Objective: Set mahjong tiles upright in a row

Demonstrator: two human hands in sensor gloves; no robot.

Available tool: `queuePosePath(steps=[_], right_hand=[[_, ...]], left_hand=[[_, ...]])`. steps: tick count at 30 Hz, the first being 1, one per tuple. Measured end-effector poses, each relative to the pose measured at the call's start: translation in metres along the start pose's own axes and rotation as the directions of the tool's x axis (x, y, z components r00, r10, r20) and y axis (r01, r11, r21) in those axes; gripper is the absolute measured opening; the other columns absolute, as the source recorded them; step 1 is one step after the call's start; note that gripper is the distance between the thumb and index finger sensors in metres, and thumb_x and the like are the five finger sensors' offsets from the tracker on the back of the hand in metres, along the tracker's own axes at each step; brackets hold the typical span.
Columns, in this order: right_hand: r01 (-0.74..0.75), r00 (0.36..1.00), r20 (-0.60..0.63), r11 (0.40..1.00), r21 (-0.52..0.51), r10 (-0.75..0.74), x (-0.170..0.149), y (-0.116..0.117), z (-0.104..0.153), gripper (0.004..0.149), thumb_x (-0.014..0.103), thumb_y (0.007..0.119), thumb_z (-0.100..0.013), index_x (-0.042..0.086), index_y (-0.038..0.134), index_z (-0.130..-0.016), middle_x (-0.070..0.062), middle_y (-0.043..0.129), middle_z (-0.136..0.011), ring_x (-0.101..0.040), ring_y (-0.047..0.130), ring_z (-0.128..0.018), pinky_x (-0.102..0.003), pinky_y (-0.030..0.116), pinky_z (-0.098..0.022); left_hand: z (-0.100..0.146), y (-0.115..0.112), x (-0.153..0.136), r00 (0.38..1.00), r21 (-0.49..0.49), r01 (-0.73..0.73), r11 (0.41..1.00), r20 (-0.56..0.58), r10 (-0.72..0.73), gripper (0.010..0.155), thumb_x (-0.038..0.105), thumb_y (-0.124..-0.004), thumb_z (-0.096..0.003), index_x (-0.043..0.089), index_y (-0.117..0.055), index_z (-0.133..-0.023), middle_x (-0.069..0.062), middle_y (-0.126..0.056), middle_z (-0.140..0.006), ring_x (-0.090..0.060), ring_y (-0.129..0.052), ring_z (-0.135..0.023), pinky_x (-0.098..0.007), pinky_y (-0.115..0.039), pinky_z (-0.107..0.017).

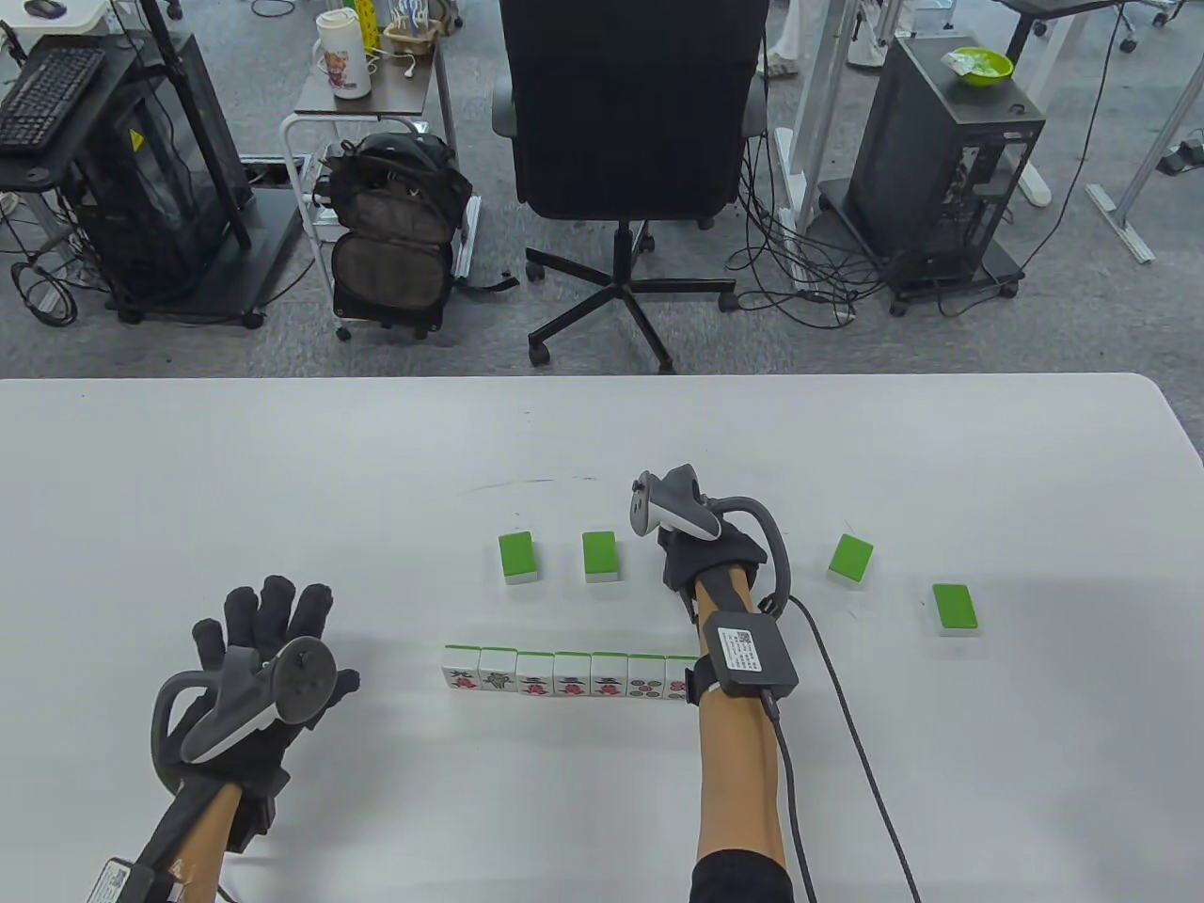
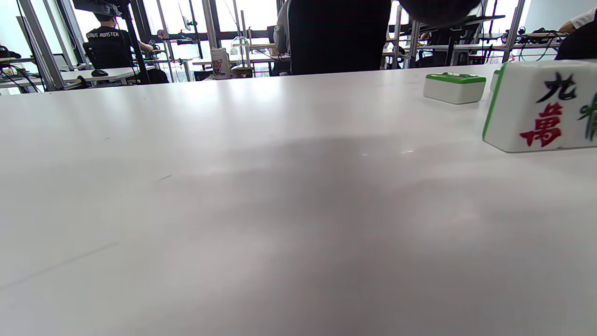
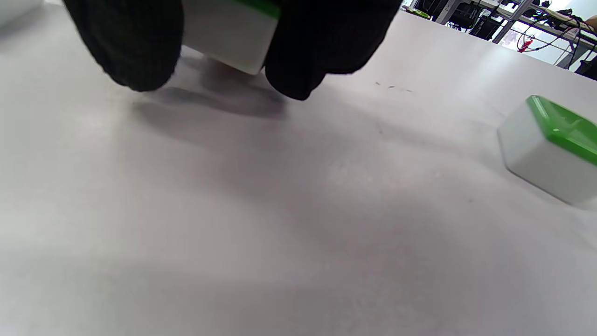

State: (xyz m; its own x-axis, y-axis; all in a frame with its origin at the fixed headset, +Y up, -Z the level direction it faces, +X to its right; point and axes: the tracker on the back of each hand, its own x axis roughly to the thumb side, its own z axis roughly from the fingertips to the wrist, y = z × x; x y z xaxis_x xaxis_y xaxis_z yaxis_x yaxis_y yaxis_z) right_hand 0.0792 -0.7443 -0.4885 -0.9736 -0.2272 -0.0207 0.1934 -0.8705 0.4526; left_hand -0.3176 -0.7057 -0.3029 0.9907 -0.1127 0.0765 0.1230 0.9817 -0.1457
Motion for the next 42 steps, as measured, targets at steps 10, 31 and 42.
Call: queuePosePath(steps=[10, 31, 42], right_hand=[[-0.032, 0.997, 0.067, 0.991, -0.127, 0.041, -0.042, -0.004, 0.041, 0.052, 0.048, 0.074, -0.05, 0.045, 0.043, -0.092, -0.003, 0.061, -0.111, -0.018, 0.09, -0.078, -0.036, 0.08, -0.066], [-0.095, 0.959, 0.264, 0.995, -0.041, 0.102, -0.075, 0.051, 0.119, 0.069, 0.047, 0.077, -0.049, 0.035, 0.035, -0.102, 0.008, 0.068, -0.107, -0.018, 0.09, -0.081, -0.036, 0.079, -0.067], [-0.092, 0.95, 0.296, 0.995, -0.046, 0.102, -0.066, 0.061, 0.116, 0.074, 0.045, 0.079, -0.048, 0.032, 0.032, -0.103, 0.008, 0.068, -0.106, -0.017, 0.089, -0.08, -0.035, 0.078, -0.067]], left_hand=[[0.001, 0.001, 0.0, 1.0, -0.011, 0.021, 1.0, -0.018, -0.021, 0.093, 0.066, -0.058, -0.0605, 0.019, -0.006, -0.121, -0.026, -0.006, -0.128, -0.064, -0.014, -0.113, -0.08, -0.02, -0.077], [0.001, 0.0, -0.003, 0.999, -0.002, 0.027, 1.0, -0.037, -0.027, 0.093, 0.066, -0.058, -0.0604, 0.019, -0.005, -0.121, -0.025, -0.005, -0.128, -0.064, -0.013, -0.113, -0.079, -0.02, -0.078], [0.0, -0.002, -0.003, 0.999, -0.009, 0.034, 0.999, -0.04, -0.034, 0.093, 0.066, -0.058, -0.0606, 0.019, -0.004, -0.121, -0.025, -0.005, -0.127, -0.064, -0.013, -0.113, -0.079, -0.02, -0.078]])
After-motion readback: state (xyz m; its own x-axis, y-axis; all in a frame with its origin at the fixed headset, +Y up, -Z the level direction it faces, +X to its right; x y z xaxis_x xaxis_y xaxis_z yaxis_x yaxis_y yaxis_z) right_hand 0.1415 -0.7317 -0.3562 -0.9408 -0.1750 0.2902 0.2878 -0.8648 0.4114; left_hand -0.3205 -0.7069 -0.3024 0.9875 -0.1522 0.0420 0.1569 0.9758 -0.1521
